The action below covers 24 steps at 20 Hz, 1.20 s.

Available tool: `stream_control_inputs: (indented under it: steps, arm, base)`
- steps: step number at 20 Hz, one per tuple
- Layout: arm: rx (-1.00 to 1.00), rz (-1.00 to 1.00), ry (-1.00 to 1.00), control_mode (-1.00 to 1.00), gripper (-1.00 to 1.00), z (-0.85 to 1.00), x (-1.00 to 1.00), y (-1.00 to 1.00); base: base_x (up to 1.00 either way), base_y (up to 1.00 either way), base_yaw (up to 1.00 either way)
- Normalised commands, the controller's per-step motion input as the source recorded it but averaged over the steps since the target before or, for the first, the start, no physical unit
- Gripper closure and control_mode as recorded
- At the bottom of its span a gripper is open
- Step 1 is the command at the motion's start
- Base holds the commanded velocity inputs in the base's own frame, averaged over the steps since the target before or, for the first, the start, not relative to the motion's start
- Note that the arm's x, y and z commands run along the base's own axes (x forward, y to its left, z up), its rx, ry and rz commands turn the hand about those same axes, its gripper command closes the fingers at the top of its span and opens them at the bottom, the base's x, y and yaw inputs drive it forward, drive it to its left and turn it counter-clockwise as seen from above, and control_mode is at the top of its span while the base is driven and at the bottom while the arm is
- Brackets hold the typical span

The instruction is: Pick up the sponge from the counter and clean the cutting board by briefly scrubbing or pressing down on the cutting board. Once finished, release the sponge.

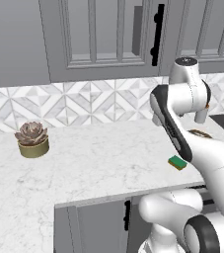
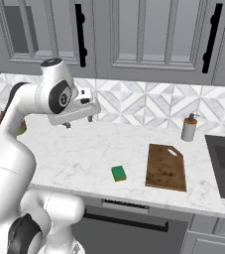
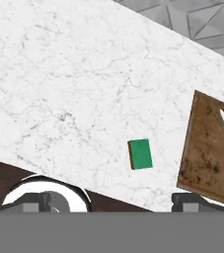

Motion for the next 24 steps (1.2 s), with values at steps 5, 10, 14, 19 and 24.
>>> stream_control_inputs:
  steps: [5, 10, 14, 19, 24]
  arm:
    - [0.05, 0.04, 0.02, -1.00, -1.00, -0.46, -0.10, -0.73]
    - [-0.03, 0.05, 0.02, -1.00, -1.00, -0.47, 0.02, -0.38]
    - [0.00, -0.01, 0.00, -1.00, -1.00, -0.71, 0.00, -0.13]
    - [0.03, 0.00, 0.03, -1.00, -1.00, -0.52, 0.03, -0.15]
    - [0.07, 0.00, 0.06, -1.00, -1.00, -0.41, 0.32, -0.26]
  base:
    - [0.00, 0.00, 0.00]
    - [0.00, 0.00, 0.00]
    - [0.00, 0.00, 0.00]
    - [0.00, 0.00, 0.00]
    - [0.00, 0.00, 0.00]
